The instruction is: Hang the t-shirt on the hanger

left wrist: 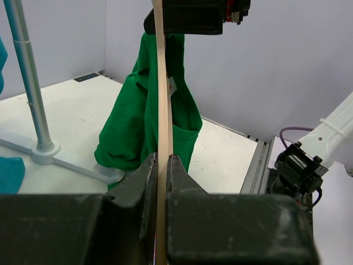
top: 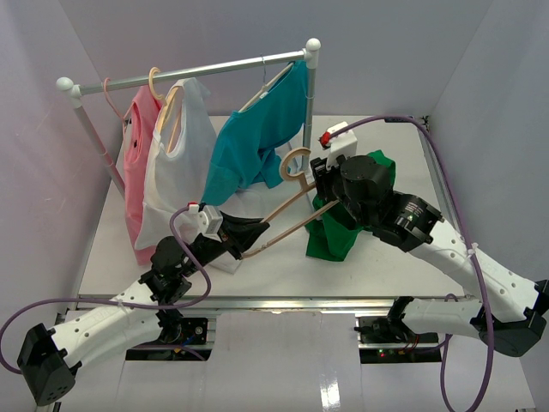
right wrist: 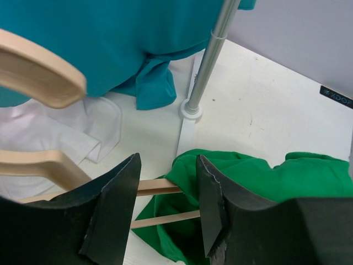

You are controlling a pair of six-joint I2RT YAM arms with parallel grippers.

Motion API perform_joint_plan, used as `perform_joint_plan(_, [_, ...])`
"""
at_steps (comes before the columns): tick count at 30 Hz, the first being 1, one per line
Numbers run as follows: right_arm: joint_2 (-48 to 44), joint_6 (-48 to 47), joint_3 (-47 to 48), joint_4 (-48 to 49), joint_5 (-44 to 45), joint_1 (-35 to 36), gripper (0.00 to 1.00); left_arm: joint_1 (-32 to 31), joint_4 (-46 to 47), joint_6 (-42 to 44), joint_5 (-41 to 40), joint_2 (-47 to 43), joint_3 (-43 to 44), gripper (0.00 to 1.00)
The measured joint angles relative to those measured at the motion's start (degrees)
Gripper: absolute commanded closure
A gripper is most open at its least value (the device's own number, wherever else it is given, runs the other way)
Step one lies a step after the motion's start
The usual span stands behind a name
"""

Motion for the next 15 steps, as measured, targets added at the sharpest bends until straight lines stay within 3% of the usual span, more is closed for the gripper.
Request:
perform_joint_plan(7, [-0.3, -3.1, 0.0, 0.5, 0.6, 0.0, 0.46, 0.0, 1.3, -0.2, 0.4, 0.5, -0.1, 1.00])
perform_joint_plan(15, [-2.4, -5.8, 0.0, 1.0, 0.6, 0.0, 0.36, 0.0, 4.0, -0.5, 0.4, 0.8, -1.9, 1.00])
